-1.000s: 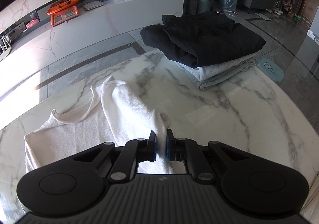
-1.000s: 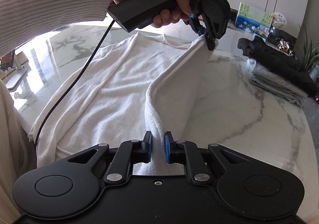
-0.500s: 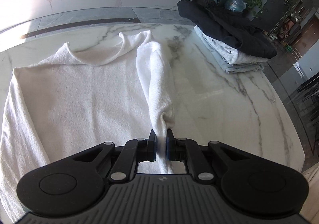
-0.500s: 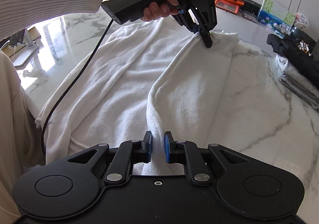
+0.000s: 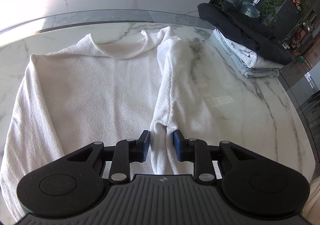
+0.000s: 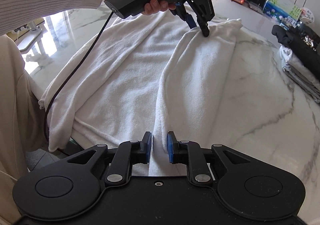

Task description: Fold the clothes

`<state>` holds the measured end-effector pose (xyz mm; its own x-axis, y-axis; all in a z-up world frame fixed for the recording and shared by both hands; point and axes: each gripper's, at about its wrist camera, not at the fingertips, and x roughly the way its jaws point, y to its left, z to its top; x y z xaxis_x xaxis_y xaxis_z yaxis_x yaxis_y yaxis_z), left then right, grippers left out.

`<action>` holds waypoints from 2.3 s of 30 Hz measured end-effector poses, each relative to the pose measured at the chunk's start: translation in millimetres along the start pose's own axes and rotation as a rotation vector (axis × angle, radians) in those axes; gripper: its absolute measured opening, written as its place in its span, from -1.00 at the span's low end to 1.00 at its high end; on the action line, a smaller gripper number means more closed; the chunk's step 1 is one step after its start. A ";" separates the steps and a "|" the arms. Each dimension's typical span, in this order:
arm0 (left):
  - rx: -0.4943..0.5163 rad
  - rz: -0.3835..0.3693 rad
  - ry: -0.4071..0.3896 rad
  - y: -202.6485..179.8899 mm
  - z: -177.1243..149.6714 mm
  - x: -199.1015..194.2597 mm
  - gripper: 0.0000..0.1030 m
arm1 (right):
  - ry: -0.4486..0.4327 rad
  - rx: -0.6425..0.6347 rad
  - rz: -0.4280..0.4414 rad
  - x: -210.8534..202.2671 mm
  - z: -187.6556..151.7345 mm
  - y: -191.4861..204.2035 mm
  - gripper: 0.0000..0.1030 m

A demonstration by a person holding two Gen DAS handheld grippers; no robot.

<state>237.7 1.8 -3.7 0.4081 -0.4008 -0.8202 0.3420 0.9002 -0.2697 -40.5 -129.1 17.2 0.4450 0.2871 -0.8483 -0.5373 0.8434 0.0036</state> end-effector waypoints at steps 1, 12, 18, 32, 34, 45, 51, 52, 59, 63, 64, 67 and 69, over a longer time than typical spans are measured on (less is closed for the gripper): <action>0.002 0.006 -0.009 -2.0 -2.1 -4.3 -0.54 | 0.005 0.006 0.013 -1.9 -3.1 1.1 -0.69; 0.016 0.099 -0.094 -7.7 -43.3 -84.1 -0.54 | -0.049 0.078 0.116 -47.1 -22.9 13.4 -0.66; -0.022 0.224 -0.105 1.9 -90.5 -129.9 -0.49 | -0.109 0.043 0.051 -56.3 -8.9 9.6 -0.66; -0.199 0.339 -0.103 22.4 -196.2 -198.5 -0.28 | -0.132 -0.325 0.033 -16.4 119.2 -34.3 -0.66; -0.220 0.325 -0.091 19.8 -206.8 -199.0 -0.26 | -0.080 -0.445 0.055 -11.2 146.8 -44.8 -0.66; -0.340 0.275 0.012 10.4 -241.2 -183.0 -0.25 | 0.123 -1.365 0.238 24.2 240.9 -54.0 -0.15; -0.361 0.249 0.067 9.0 -249.3 -170.2 -0.24 | 0.126 -1.619 0.315 87.3 274.4 -1.3 -0.16; -0.361 0.248 0.073 9.4 -248.9 -169.9 -0.24 | 0.124 -1.644 0.322 97.9 280.1 7.1 -0.17; -0.373 0.191 0.103 13.9 -247.7 -170.9 -0.24 | 0.175 -1.869 0.327 165.4 307.3 60.6 -0.18; -0.381 0.161 0.115 15.6 -245.5 -169.7 -0.31 | 0.226 -1.971 0.352 195.0 312.4 82.8 -0.19; -0.379 0.162 0.117 15.1 -245.3 -169.5 -0.32 | 0.240 -1.991 0.362 199.8 312.2 86.6 -0.19; -0.362 0.174 0.127 12.6 -244.2 -168.6 -0.34 | 0.297 -2.035 0.404 213.2 310.9 97.8 -0.19; -0.359 0.177 0.127 12.9 -243.8 -168.8 -0.53 | 0.327 -2.047 0.423 219.9 310.7 102.1 -0.19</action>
<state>-33.1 122.6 8.3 0.3184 -0.2303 -0.9196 -0.0504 0.9646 -0.2590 225.1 161.3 -4.4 0.1271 0.0183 -0.9917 -0.4777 -0.8751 -0.0773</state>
